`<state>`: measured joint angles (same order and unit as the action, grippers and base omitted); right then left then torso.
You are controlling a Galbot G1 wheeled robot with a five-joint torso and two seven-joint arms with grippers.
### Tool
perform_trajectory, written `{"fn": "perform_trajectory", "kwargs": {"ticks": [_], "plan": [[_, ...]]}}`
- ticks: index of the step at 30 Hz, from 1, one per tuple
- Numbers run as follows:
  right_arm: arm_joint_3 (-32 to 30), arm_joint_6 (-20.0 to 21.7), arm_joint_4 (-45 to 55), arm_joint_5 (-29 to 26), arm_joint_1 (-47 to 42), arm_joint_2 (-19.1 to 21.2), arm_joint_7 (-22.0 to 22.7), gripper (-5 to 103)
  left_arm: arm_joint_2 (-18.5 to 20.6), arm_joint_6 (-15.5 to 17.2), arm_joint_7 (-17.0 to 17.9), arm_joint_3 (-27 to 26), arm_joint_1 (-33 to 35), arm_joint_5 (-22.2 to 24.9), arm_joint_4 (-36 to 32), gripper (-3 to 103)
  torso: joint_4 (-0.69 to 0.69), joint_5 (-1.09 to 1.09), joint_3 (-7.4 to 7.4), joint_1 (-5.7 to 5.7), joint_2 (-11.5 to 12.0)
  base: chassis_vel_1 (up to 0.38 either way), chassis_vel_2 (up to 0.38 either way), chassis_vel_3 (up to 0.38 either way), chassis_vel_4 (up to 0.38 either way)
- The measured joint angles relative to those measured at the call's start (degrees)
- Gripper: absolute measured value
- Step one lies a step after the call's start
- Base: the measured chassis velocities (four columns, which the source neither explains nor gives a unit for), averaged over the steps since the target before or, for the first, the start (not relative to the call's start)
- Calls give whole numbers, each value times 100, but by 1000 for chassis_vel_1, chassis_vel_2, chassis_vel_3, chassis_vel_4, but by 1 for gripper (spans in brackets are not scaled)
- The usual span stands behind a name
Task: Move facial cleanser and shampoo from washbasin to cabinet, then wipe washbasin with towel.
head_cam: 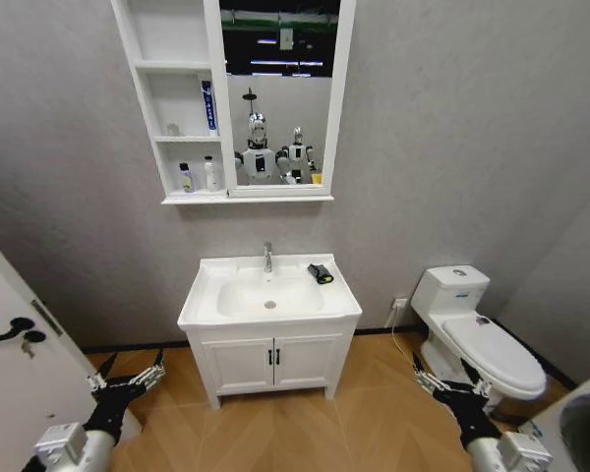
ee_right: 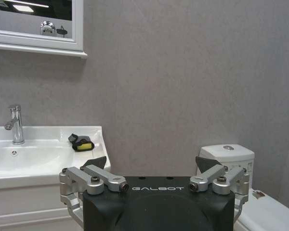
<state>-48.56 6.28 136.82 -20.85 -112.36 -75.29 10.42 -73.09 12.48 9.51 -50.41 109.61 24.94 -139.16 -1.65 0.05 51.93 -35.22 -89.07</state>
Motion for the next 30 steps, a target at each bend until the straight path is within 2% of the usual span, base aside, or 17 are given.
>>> {"fn": "perform_trajectory", "kwargs": {"ticks": [2, 4, 8, 11, 12, 13, 15, 16, 17, 18, 21, 22, 30], "plan": [[0, 0, -1, 0, 1, 0, 0, 100, 0, 0, 0, 0, 0, 0, 0, 100, 1, 2, 2, -4, 2, 410, -368, -386, 362], [-1, -1, 0, 1, -1, 0, 0, 100, 0, 0, -1, 1, 0, 0, 1, 100, 0, -15, -1, -1, -1, 307, -401, -343, 362], [0, 0, -2, 0, 1, 1, 0, 100, 0, 0, -2, 1, 0, 0, 0, 100, 1, 1, 3, -5, 2, 336, -348, -343, 357], [0, -1, -1, 0, 0, 0, 0, 100, 0, 0, 1, 0, 0, 0, 1, 100, 0, -11, -1, -2, 0, 359, -358, -341, 341], [0, -1, -1, 0, 0, 0, 0, 100, 0, 0, 1, 0, 0, 0, 1, 100, 0, -11, -1, -2, 0, 331, -331, -328, 364], [1, -1, -2, 0, 1, 0, 0, 100, 0, 0, 1, 0, 0, 0, 0, 100, 0, 1, 2, -4, 2, 362, -331, -376, 341], [1, -1, -2, 0, 1, 0, -1, 100, 0, 0, 3, -1, 0, 0, 0, 100, 0, -2, 2, -5, 3, 339, -373, -376, 361], [0, -1, -1, 0, -1, 0, 0, 100, 0, 0, 1, 0, 0, 0, 1, 100, 1, -15, 0, -2, 0, 328, -345, -330, 361], [0, -1, -2, 0, 0, 0, 0, 100, -1, 0, 0, -1, 0, 0, 0, 100, 0, 2, 0, -1, 0, 328, -320, -336, 312], [0, -1, -2, 0, 0, 0, 0, 100, -1, 0, 0, -1, 0, 0, 0, 100, 0, 2, 0, -1, 0, 328, -320, -336, 312], [1, -1, -2, 0, -2, 0, 0, 100, 0, 0, 0, 0, 0, 0, 1, 100, -1, -10, -1, 0, -1, 264, -309, -227, 261], [1, -1, -2, 0, -1, 0, 0, 100, -1, 0, 1, 0, 1, 0, 1, 100, 3, -7, -2, 2, -2, 196, -181, -195, 175], [1, -1, -3, 0, 2, 0, 0, 100, -1, 0, 1, 0, 0, 0, 0, 100, 0, -3, 2, -5, 2, 74, -33, -98, 71]]}}
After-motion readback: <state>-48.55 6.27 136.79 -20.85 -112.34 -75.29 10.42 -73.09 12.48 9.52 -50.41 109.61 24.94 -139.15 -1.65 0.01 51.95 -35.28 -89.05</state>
